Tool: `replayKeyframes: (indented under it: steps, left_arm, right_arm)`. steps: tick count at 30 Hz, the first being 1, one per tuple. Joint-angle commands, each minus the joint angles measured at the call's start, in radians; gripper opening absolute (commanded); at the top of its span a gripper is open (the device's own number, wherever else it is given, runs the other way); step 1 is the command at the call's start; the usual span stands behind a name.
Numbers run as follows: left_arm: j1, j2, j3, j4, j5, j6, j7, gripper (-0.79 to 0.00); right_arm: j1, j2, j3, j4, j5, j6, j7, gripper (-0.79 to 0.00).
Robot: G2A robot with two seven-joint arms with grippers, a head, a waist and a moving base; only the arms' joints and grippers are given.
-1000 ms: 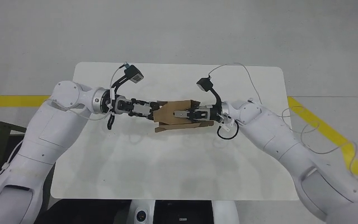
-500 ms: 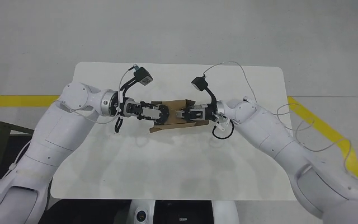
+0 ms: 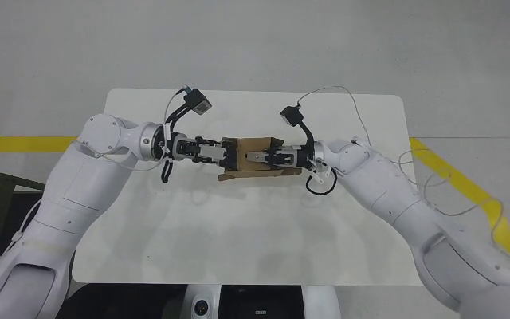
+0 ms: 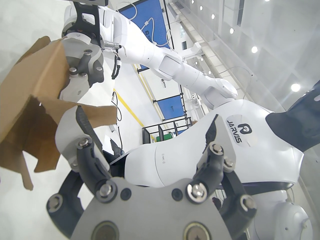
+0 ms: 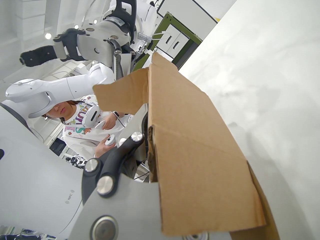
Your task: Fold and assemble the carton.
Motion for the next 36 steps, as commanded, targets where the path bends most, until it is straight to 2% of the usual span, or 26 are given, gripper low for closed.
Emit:
replayKeyframes:
  steps: [1,7,20,23,29,36]
  left_arm:
    - [0.003,0.002,-0.013,0.013,0.007,-0.003,-0.003,0.000]
    - [0.009,0.004,-0.035,0.044,0.058,-0.013,0.014,0.000]
    - [0.010,0.003,-0.037,0.048,0.067,-0.016,0.021,0.000]
    - [0.034,0.006,-0.048,0.029,0.086,-0.002,0.058,0.000]
    - [0.068,0.014,-0.080,0.007,0.095,0.025,0.055,0.000]
    - [0.077,0.006,-0.078,0.006,0.062,0.047,0.055,0.000]
  right_arm:
    - [-0.004,0.010,0.011,-0.003,-0.008,0.000,0.000,-0.785]
    - [-0.023,0.049,0.050,-0.052,-0.027,0.021,0.021,-0.785]
    - [-0.023,0.049,0.050,-0.052,-0.027,0.021,0.021,-0.785]
    - [-0.039,0.053,0.063,-0.065,-0.052,0.052,-0.003,-0.785]
    - [-0.075,0.065,0.102,-0.114,-0.067,0.086,0.001,-0.785]
    - [-0.107,0.062,0.119,-0.157,-0.067,0.121,0.030,-0.785]
